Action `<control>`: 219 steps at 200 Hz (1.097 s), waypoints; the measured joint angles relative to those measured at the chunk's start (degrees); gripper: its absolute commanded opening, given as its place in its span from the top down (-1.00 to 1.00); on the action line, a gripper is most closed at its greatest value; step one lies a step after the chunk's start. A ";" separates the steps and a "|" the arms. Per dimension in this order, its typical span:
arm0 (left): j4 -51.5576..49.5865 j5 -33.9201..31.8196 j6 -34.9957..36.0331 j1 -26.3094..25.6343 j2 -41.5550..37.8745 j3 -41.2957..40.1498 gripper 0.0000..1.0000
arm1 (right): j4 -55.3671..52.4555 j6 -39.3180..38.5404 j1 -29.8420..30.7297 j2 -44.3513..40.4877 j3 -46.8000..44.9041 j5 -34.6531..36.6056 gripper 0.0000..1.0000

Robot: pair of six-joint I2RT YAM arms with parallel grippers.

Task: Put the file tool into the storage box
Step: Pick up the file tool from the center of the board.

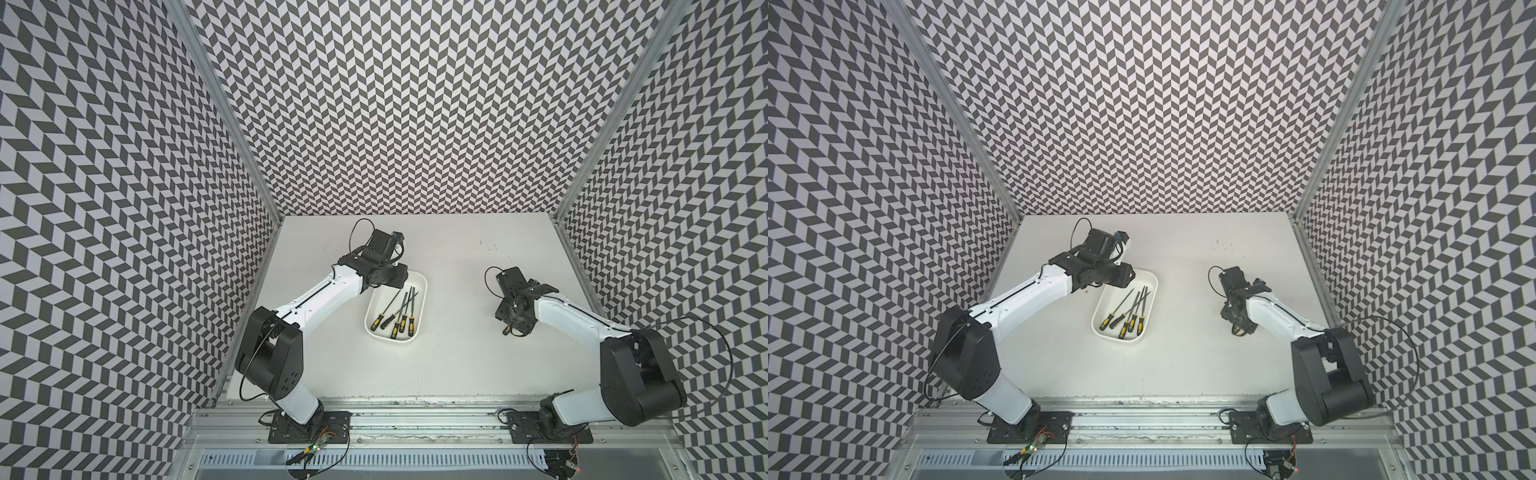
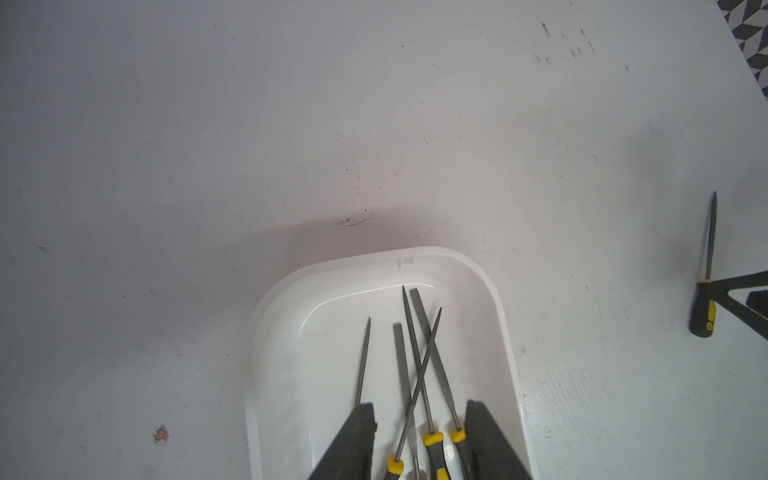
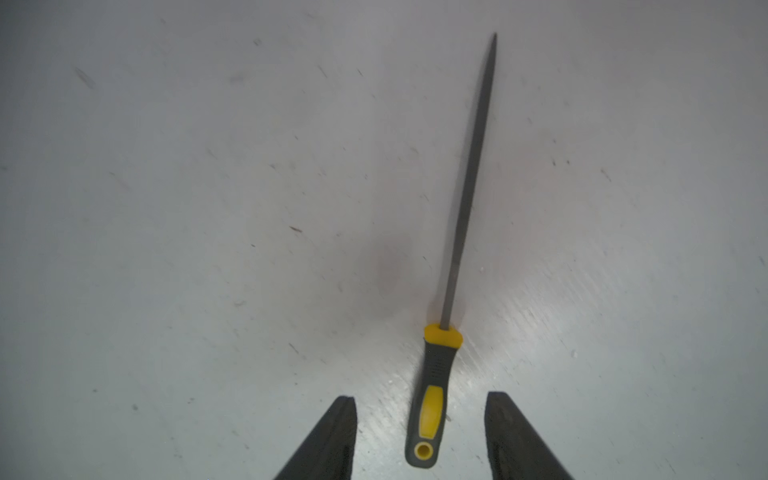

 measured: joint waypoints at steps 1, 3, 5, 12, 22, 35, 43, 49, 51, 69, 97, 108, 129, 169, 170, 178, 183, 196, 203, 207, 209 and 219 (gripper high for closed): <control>0.07 0.00 0.00 0.00 0.00 -0.02 0.19 | -0.02 0.09 0.00 0.00 -0.15 -0.11 -0.08; 0.11 0.02 0.00 0.00 0.00 -0.09 0.19 | -0.02 0.24 0.00 0.00 -0.39 -0.33 -0.08; 0.17 0.04 0.00 0.00 0.00 -0.17 0.19 | 0.02 0.35 0.00 0.00 -0.55 -0.46 -0.08; 0.17 0.07 0.00 0.00 0.00 -0.33 0.19 | 0.07 0.76 0.00 0.00 -1.16 -1.03 -0.08; 0.33 0.17 0.00 0.00 0.00 -0.55 0.19 | 0.11 1.03 0.00 0.02 -1.70 -1.75 -0.07; 0.52 0.48 -0.02 0.00 0.00 -0.74 0.19 | 0.59 1.18 0.00 0.20 -1.86 -2.36 -0.06; 0.52 0.61 -0.02 0.00 0.00 -0.76 0.18 | 1.09 1.18 0.00 0.52 -1.86 -2.71 -0.04; 0.55 0.72 -0.02 0.00 0.00 -0.76 0.19 | 1.57 1.18 0.00 0.90 -1.86 -2.97 -0.03; 0.55 0.74 -0.02 0.00 0.00 -0.76 0.19 | 1.73 1.18 -0.02 1.03 -1.86 -3.06 -0.03; 0.59 0.90 -0.02 0.00 0.00 -0.76 0.19 | 2.78 1.11 -0.11 2.32 -1.86 -3.43 0.02; 0.61 0.87 -0.02 0.00 -0.02 -0.76 0.19 | 4.37 0.83 -0.22 3.52 -2.25 -3.67 0.58; 0.61 0.87 -0.02 0.00 -0.02 -0.76 0.19 | 5.01 1.03 -0.44 3.41 -2.62 -3.48 0.90; 0.61 0.90 -0.02 0.00 -0.02 -0.76 0.19 | 6.71 0.66 -0.57 2.89 -2.73 -4.20 1.00; 2.36 6.60 -1.44 1.70 -0.02 -1.18 0.18 | 12.81 -3.91 -0.66 2.93 -2.84 -13.86 1.00; 2.45 6.82 -1.51 1.77 -0.02 -1.20 0.18 | 13.07 -4.11 -0.61 2.93 -2.82 -14.67 1.00; 3.54 9.16 -2.08 2.75 -0.02 -1.66 0.18 | 14.67 -5.75 -0.20 2.93 -2.58 -18.05 1.00; 4.07 10.27 -2.45 3.34 -0.02 -1.95 0.18 | 15.30 -6.75 0.13 2.97 -2.21 -20.26 1.00; 5.38 13.49 -3.61 4.70 -0.02 -2.54 0.17 | 16.15 -10.01 1.73 3.15 -0.17 -25.33 1.00; 5.84 14.69 -4.04 5.31 -0.02 -2.60 0.17 | 16.55 -11.82 2.97 3.28 1.40 -27.98 1.00; 6.21 15.43 -4.24 5.62 -0.02 -2.60 0.17 | 16.85 -12.61 3.54 3.37 2.25 -29.27 1.00; 6.38 15.72 -4.37 5.70 -0.02 -2.60 0.17 | 17.07 -13.09 3.96 3.37 2.78 -30.18 1.00; 7.48 17.49 -4.98 5.92 -0.02 -2.60 0.17 | 18.23 -15.02 5.60 3.34 4.94 -33.70 1.00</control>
